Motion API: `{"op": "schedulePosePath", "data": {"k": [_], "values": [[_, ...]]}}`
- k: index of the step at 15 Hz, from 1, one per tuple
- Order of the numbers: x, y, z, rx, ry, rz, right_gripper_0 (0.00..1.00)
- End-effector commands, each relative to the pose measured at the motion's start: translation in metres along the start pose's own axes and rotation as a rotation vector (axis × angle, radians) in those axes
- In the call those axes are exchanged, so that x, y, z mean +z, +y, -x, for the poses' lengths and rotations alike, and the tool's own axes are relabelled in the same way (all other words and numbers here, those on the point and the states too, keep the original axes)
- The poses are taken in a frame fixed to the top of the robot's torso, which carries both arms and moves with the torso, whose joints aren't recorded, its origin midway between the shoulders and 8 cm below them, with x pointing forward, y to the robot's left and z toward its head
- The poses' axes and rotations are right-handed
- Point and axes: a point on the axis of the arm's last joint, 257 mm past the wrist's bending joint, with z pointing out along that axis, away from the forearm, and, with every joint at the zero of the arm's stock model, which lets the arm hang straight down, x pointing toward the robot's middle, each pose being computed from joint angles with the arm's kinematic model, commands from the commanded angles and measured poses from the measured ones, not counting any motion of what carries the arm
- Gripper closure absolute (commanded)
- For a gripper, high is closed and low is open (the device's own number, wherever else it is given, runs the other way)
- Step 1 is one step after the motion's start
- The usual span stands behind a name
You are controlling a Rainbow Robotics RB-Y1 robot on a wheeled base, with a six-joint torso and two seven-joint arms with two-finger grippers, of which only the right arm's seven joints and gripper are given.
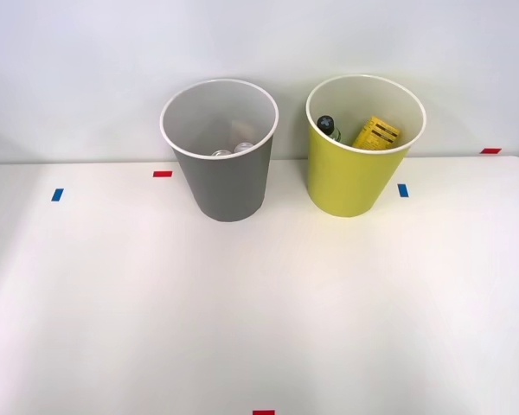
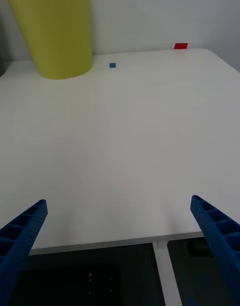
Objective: Put cans in the gray bin, plastic bottles in the light green bin
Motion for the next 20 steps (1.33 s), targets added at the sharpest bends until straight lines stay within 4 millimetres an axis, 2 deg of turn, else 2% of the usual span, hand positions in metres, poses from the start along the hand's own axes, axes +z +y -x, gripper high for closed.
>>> {"op": "schedulePosePath", "data": {"k": [1, 20], "values": [[0.0298, 0.0044, 0.014, 0.005, -0.053, 0.001, 0.0], [0.0298, 0.0044, 0.014, 0.005, -0.053, 0.001, 0.0]]}}
